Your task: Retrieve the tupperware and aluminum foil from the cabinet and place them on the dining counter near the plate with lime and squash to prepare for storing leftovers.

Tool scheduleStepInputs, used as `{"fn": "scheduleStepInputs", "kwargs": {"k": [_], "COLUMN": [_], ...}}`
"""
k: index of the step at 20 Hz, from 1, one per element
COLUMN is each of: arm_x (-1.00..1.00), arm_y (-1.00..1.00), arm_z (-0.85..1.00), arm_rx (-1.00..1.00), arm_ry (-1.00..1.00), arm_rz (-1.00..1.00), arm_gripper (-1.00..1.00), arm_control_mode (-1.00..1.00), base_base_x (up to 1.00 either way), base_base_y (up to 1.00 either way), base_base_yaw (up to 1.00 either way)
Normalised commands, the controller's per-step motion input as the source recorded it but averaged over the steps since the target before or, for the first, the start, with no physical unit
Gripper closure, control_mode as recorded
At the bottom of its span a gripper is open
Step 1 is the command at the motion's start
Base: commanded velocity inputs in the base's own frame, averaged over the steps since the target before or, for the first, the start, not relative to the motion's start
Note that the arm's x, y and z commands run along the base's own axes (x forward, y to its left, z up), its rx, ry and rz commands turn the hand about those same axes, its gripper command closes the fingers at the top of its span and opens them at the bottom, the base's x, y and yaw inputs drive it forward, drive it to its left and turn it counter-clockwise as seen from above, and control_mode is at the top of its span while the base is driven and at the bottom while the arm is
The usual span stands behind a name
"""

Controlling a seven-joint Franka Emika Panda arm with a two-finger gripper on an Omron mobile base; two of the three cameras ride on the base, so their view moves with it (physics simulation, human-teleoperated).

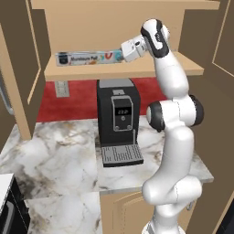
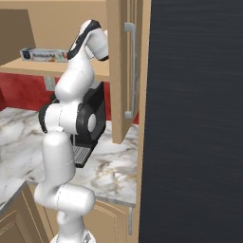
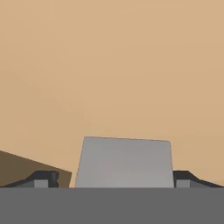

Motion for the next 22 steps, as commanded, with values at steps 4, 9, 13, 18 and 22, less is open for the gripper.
{"fn": "scheduleStepInputs", "kwargs": {"k": [4, 9, 13, 18, 22], "arm_x": [-0.01, -0.15, -0.98, -1.0, -1.0], "arm_y": [0.19, -0.01, -0.02, 0.14, 0.3], "arm_z": [-0.01, -0.04, -0.26, -0.28, -0.21], "arm_rx": [-0.02, 0.0, 0.0, 0.0, 0.0], "arm_ry": [0.01, -0.05, -0.33, -0.39, -0.37], "arm_rz": [0.01, 0.0, -0.01, -0.07, -0.16], "arm_gripper": [1.0, 1.0, 1.0, 1.0, 1.0], "arm_control_mode": [-1.0, -1.0, -1.0, -1.0, -1.0], "base_base_x": [0.0, 0.0, 0.0, 0.0, 0.0], "base_base_y": [0.0, 0.0, 0.0, 0.0, 0.0], "base_base_yaw": [0.0, 0.0, 0.0, 0.0, 0.0]}}
